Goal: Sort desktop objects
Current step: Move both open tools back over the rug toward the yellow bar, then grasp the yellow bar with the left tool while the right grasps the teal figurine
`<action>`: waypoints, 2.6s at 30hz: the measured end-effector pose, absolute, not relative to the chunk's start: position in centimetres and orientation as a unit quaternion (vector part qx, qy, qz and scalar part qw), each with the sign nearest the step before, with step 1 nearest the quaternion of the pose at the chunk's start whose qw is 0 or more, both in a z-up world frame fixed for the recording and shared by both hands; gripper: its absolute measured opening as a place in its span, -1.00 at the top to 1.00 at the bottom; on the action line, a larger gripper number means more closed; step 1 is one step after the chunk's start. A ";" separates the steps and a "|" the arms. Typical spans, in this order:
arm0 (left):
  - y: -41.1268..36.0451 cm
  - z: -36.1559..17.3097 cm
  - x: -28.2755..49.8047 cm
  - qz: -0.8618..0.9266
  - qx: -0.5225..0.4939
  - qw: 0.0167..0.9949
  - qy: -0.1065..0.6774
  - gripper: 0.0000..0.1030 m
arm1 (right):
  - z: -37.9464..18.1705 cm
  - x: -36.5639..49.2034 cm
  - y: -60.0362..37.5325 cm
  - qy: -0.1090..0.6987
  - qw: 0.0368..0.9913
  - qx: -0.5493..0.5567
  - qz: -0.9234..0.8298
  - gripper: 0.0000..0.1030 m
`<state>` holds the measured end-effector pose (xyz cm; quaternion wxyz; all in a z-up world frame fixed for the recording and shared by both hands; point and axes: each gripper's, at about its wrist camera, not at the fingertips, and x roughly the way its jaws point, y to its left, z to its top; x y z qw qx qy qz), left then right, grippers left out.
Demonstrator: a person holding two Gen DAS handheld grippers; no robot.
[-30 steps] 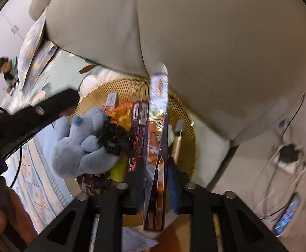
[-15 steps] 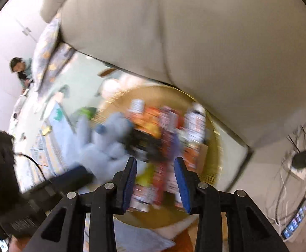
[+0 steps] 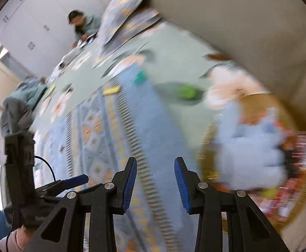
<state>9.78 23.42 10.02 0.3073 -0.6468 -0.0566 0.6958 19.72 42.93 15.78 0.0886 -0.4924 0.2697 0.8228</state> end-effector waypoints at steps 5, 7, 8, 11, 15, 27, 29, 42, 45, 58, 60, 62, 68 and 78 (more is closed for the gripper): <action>18.3 8.3 7.0 0.728 -0.635 0.253 -0.050 -0.97 | 11.0 14.2 39.4 0.258 0.075 -0.528 0.805 0.30; 17.3 7.5 6.0 0.745 -0.627 0.227 -0.023 -0.98 | 8.9 12.0 38.1 0.240 0.081 -0.540 0.803 0.30; 16.7 6.8 5.1 0.761 -0.620 0.190 0.013 -0.98 | 8.1 11.1 37.8 0.232 0.084 -0.545 0.801 0.30; 16.3 4.4 3.1 0.775 -0.605 0.173 0.055 -0.98 | 5.9 9.0 37.3 0.197 0.107 -0.556 0.801 0.30; 15.2 -0.2 1.5 0.763 -0.624 0.160 0.053 -0.98 | 2.4 7.7 37.1 0.186 0.128 -0.580 0.783 0.30; 15.9 -1.1 2.3 0.795 -0.586 0.142 0.060 -0.99 | -0.5 7.4 33.3 0.111 0.088 -0.614 0.777 -1.00; 15.9 -1.1 2.2 0.797 -0.585 0.140 0.058 -0.99 | -0.5 7.7 33.5 0.114 0.092 -0.606 0.781 -1.00; 15.9 0.0 -0.6 0.783 -0.607 0.131 -0.019 -0.98 | -1.2 8.4 34.0 0.074 0.084 -0.610 0.785 -1.00; 16.9 1.7 -4.2 0.795 -0.586 0.119 -0.104 -0.98 | -1.2 8.7 34.3 0.069 0.086 -0.604 0.790 -1.00; 30.6 1.0 -18.6 0.823 -0.550 0.073 -0.120 -0.91 | -1.5 9.6 37.1 0.078 0.074 -0.615 0.781 -1.00; 32.6 0.2 -19.0 0.828 -0.552 0.072 -0.068 -0.91 | -1.5 9.6 37.9 0.085 0.070 -0.620 0.777 -1.00; 32.2 0.2 -17.9 0.837 -0.537 0.097 -0.033 -0.74 | -1.5 9.8 38.2 0.078 0.067 -0.624 0.775 -1.00; 28.9 1.2 -16.9 0.821 -0.537 0.193 0.005 0.31 | -1.3 10.4 39.9 0.072 0.033 -0.640 0.764 -1.00; 27.1 1.4 -16.1 0.806 -0.538 0.245 -0.011 0.33 | 3.1 8.3 50.0 0.097 0.106 -0.588 0.796 -0.99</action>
